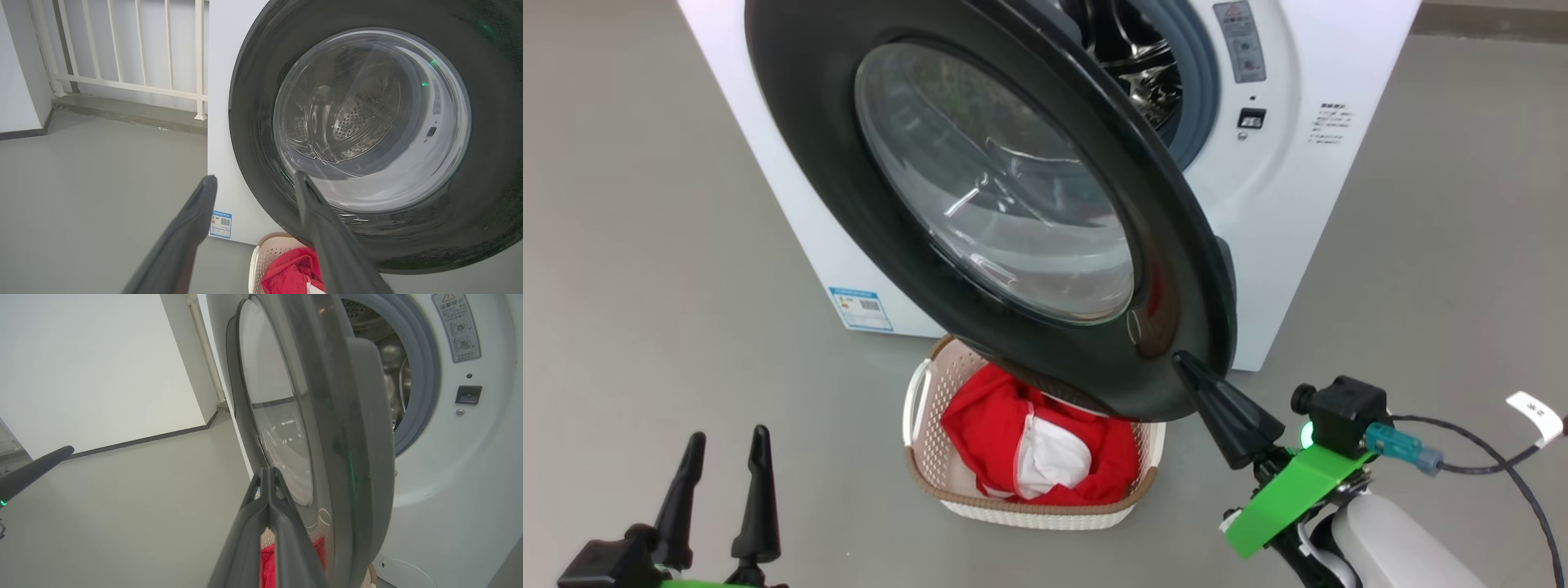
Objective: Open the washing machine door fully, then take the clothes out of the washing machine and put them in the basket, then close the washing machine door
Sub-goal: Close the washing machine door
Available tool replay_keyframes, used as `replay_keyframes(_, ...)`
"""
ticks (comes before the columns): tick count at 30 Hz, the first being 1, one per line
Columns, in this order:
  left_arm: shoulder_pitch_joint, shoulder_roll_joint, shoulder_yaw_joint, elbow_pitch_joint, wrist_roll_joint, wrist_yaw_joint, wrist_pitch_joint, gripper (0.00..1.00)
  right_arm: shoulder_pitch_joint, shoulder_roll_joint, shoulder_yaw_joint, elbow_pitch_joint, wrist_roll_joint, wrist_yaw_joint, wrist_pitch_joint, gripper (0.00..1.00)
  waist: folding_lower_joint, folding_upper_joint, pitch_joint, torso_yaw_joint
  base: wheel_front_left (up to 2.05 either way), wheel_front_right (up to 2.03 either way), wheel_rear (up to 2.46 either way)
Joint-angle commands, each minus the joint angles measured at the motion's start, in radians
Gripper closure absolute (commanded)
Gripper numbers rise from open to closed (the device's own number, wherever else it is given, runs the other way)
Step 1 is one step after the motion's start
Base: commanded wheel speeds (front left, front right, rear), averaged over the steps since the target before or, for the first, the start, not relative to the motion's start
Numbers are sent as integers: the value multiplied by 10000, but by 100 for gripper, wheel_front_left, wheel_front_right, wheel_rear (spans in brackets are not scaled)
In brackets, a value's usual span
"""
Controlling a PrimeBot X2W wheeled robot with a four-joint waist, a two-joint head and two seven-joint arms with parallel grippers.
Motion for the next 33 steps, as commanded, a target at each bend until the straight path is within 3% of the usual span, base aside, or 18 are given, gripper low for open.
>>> replay_keyframes(1,-320,94,374,-177,88,-40,-82,0,-360,-26,87,-87,50,16,-120,100,0,-1,120,99,0,0,0)
replay_keyframes(17,-632,33,428,-211,197,-91,-82,0,-786,-271,-582,656,82,16,-120,100,0,-1,828,357,0,0,0)
replay_keyframes(33,-1271,26,251,-317,234,-114,-82,0,-2474,-1082,-765,1469,261,16,-120,100,0,-1,2007,502,0,0,0)
